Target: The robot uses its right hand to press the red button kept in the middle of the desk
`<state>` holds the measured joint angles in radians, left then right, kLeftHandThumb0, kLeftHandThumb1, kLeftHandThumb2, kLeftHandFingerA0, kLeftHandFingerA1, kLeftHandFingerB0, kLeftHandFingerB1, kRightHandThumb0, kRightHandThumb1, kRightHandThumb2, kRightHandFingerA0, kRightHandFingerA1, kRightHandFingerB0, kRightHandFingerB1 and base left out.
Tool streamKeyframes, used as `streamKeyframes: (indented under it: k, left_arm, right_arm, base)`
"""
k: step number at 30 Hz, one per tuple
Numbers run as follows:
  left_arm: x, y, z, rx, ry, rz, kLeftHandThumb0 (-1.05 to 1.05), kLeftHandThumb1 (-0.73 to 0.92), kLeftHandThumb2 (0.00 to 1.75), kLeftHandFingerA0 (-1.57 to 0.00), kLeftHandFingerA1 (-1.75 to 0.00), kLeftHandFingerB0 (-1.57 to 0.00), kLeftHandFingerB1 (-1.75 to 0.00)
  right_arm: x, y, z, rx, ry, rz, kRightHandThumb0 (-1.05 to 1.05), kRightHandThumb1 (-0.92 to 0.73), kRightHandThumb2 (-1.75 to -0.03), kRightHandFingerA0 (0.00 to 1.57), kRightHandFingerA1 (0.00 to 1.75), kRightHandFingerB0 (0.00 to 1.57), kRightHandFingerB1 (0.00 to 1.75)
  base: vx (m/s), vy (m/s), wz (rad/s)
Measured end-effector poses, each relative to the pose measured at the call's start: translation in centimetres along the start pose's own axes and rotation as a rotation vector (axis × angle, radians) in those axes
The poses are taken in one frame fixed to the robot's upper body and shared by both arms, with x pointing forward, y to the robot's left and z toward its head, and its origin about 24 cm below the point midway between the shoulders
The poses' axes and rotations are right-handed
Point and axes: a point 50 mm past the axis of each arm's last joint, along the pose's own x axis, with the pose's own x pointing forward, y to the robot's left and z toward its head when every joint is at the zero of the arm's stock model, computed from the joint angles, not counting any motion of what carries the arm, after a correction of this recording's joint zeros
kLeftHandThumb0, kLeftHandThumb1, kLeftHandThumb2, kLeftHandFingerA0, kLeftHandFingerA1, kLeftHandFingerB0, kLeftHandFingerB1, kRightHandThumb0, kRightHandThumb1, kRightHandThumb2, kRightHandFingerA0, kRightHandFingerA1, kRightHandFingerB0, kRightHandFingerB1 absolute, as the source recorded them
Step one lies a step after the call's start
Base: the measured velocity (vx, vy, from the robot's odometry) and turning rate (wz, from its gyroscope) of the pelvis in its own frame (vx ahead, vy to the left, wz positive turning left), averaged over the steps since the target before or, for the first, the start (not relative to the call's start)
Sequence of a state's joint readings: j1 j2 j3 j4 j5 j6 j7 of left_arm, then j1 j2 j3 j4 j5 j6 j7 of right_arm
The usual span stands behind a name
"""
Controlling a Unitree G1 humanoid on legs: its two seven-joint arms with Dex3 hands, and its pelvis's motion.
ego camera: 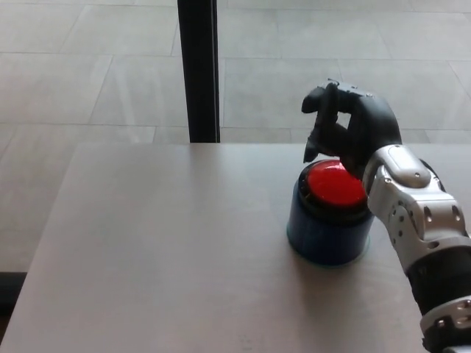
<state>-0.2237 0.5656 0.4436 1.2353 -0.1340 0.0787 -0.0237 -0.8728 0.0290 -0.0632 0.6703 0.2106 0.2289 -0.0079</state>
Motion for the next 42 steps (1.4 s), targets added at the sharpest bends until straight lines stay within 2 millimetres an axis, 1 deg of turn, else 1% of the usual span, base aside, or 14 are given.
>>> streamKeyframes:
  k: [5, 15, 16, 17, 20, 24, 25, 27, 30, 35, 37, 40, 41, 42]
  left_arm:
    - [0.0, 0.0, 0.1, 0.000, -0.005, -0.001, -0.73, 0.92, 1.33, -0.52, -0.95, -0.26, -0.75]
    - [0.0, -0.1, 0.1, 0.002, -0.004, -0.003, -0.76, 0.92, 1.33, -0.54, -0.97, -0.29, -0.77]
    - [0.0, -0.1, 0.1, 0.002, -0.004, -0.003, -0.73, 0.92, 1.24, -0.45, -1.19, -0.24, -0.88]
    - [0.0, -0.1, 0.1, 0.003, -0.003, -0.003, -0.74, 0.92, 1.33, -0.55, -0.98, -0.31, -0.79]
    - [0.0, -0.1, 0.1, 0.004, -0.004, -0.004, -0.75, 0.92, 1.34, -0.54, -0.98, -0.31, -0.79]
    - [0.0, -0.1, 0.2, -0.002, -0.003, -0.005, -0.78, 0.92, 1.33, -0.53, -0.97, -0.27, -0.77]
    - [0.0, -0.1, 0.2, -0.003, -0.003, -0.004, -0.75, 0.92, 1.27, -0.57, -0.99, -0.35, -0.81]
    - [0.0, -0.1, 0.2, -0.004, -0.002, -0.003, -0.75, 0.92, 1.30, -0.57, -0.98, -0.35, -0.80]
    - [0.0, -0.1, 0.3, -0.004, -0.005, -0.002, -0.77, 0.92, 1.31, -0.57, -1.00, -0.33, -0.80]
    - [0.0, 0.0, 0.5, -0.008, -0.008, -0.001, -0.76, 0.92, 1.27, -0.56, -1.00, -0.30, -0.79]
    - [0.0, 0.0, 0.5, -0.008, -0.009, -0.001, -0.76, 0.92, 1.30, -0.54, -0.97, -0.33, -0.79]
    - [0.0, 0.0, 0.5, -0.007, -0.007, 0.001, -0.75, 0.92, 1.32, -0.52, -0.96, -0.28, -0.77]
    - [0.0, 0.1, 0.4, -0.007, -0.007, 0.002, -0.74, 0.92, 1.22, -0.40, -1.18, -0.19, -0.85]
    - [0.0, 0.1, 0.4, -0.008, -0.007, 0.002, -0.74, 0.92, 1.22, -0.40, -1.18, -0.19, -0.85]
  right_arm:
    - [-0.1, 0.0, -0.6, 0.006, 0.007, -0.009, -0.19, -0.46, -1.35, 0.98, 1.75, 0.75, 1.62]
    - [-0.2, 0.4, -1.0, 0.013, 0.000, -0.013, -0.19, -0.53, -1.25, 0.96, 1.75, 0.76, 1.58]
    - [-0.2, 0.4, -1.1, 0.015, 0.001, -0.015, -0.18, -0.54, -1.24, 0.96, 1.75, 0.77, 1.57]
    - [-0.2, 0.5, -1.2, 0.017, 0.002, -0.015, -0.18, -0.53, -1.25, 0.97, 1.75, 0.79, 1.56]
    - [-0.2, 0.5, -1.4, 0.020, 0.006, -0.016, -0.19, -0.54, -1.22, 0.96, 1.75, 0.79, 1.57]
    - [-0.2, 0.6, -2.0, 0.015, 0.019, -0.025, -0.19, -0.51, -1.27, 0.97, 1.75, 0.78, 1.59]
    - [-0.2, 0.6, -2.0, 0.013, 0.019, -0.027, -0.22, -0.51, -1.26, 0.98, 1.75, 0.71, 1.65]
    - [-0.2, 0.5, -2.3, 0.002, 0.023, -0.030, -0.20, -0.50, -1.28, 0.99, 1.75, 0.77, 1.60]
    - [-0.2, 0.2, -2.5, -0.011, 0.027, -0.037, -0.22, -0.49, -1.28, 0.99, 1.75, 0.75, 1.61]
    - [-0.1, -0.2, -2.3, -0.028, 0.023, -0.048, -0.22, -0.52, -1.28, 1.00, 1.75, 0.77, 1.61]
    - [0.0, -0.4, -2.2, -0.036, 0.026, -0.052, -0.25, -0.56, -1.21, 0.96, 1.75, 0.71, 1.62]
    - [0.1, -1.0, -1.9, -0.065, 0.028, -0.065, -0.23, -0.52, -1.25, 0.98, 1.75, 0.72, 1.62]
    - [0.2, -1.0, -1.8, -0.071, 0.026, -0.066, -0.22, -0.49, -1.28, 0.98, 1.75, 0.74, 1.62]
    - [0.2, -1.1, -1.6, -0.081, 0.025, -0.069, -0.22, -0.49, -1.28, 0.98, 1.75, 0.74, 1.62]
  base:
    - [0.00, 0.000, 0.00]
    - [0.00, 0.000, 0.00]
    - [0.00, 0.000, 0.00]
    - [0.00, 0.000, 0.00]
    - [0.00, 0.000, 0.00]
    - [0.00, 0.000, 0.00]
    - [0.00, 0.000, 0.00]
    - [0.00, 0.000, 0.00]
    - [0.00, 0.000, 0.00]
    - [0.00, 0.000, 0.00]
    - [0.00, 0.000, 0.00]
    - [0.00, 0.000, 0.00]
    - [0.00, 0.000, 0.00]
    - [0.00, 0.000, 0.00]
